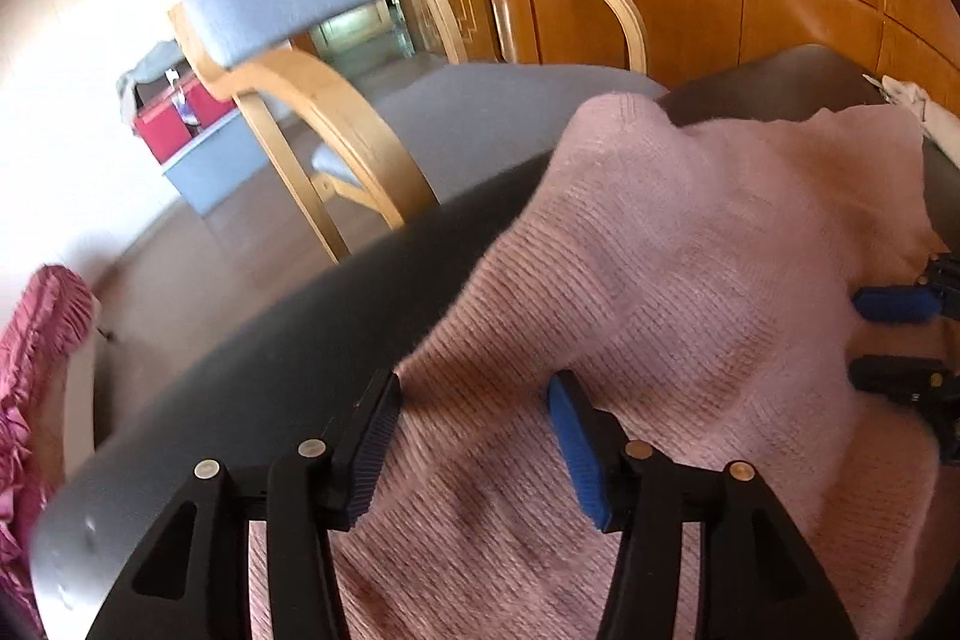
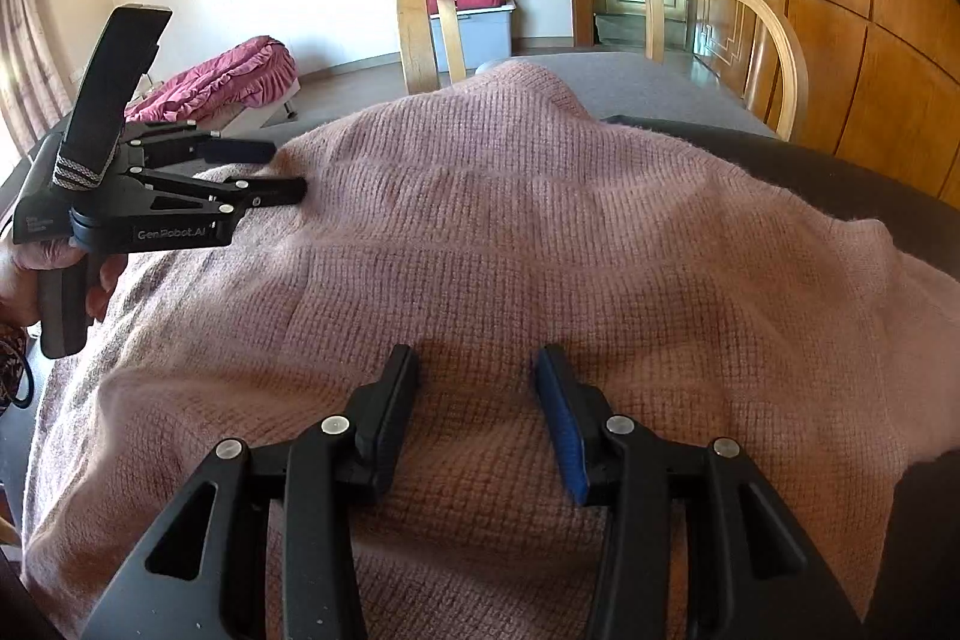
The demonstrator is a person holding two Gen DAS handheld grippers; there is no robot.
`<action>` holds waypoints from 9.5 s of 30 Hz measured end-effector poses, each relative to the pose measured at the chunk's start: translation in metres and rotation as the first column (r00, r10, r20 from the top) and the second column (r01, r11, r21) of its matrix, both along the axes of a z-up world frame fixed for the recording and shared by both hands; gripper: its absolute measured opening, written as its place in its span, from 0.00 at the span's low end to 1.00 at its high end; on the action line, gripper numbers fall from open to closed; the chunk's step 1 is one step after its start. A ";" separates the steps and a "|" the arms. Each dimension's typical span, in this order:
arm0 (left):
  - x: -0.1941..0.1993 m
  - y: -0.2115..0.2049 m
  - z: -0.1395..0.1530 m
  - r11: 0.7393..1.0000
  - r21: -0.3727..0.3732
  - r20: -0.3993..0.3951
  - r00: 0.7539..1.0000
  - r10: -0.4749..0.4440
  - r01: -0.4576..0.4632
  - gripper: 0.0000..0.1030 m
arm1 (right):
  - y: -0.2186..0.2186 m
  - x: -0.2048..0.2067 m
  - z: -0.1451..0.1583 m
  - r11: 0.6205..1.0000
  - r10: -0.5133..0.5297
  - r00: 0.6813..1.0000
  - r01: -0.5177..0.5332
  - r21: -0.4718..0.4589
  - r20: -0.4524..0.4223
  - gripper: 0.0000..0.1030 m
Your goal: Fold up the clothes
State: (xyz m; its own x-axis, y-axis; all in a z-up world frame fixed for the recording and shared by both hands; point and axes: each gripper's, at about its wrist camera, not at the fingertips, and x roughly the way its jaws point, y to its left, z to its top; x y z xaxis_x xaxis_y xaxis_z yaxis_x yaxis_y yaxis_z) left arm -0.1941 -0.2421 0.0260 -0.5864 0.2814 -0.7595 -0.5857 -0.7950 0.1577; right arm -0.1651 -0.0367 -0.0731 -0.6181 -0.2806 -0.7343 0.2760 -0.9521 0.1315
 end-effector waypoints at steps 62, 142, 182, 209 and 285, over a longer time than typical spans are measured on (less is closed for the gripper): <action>-0.021 -0.070 -0.048 0.909 0.248 0.068 0.942 0.327 -0.334 0.24 | -0.034 -0.201 0.024 0.989 0.149 0.985 -0.151 0.009 0.089 0.61; 0.058 -0.060 0.011 0.854 0.512 -0.088 0.994 -0.059 0.096 0.11 | -0.014 0.019 0.010 0.979 0.185 0.976 -0.193 -0.064 -0.115 0.12; -0.010 -0.110 -0.051 0.731 0.519 0.311 0.895 0.320 -0.442 0.21 | -0.008 -0.141 0.003 0.995 -0.091 0.995 0.092 -0.043 0.030 0.15; 0.019 -0.073 -0.046 0.864 0.364 0.218 0.933 0.285 -0.349 0.23 | 0.028 -0.007 0.032 0.999 -0.009 1.000 0.009 0.037 0.000 0.15; 0.114 -0.228 -0.036 0.543 0.596 0.303 0.791 0.531 -0.592 0.33 | -0.080 -0.078 -0.008 0.992 0.128 0.992 -0.128 -0.005 0.018 0.04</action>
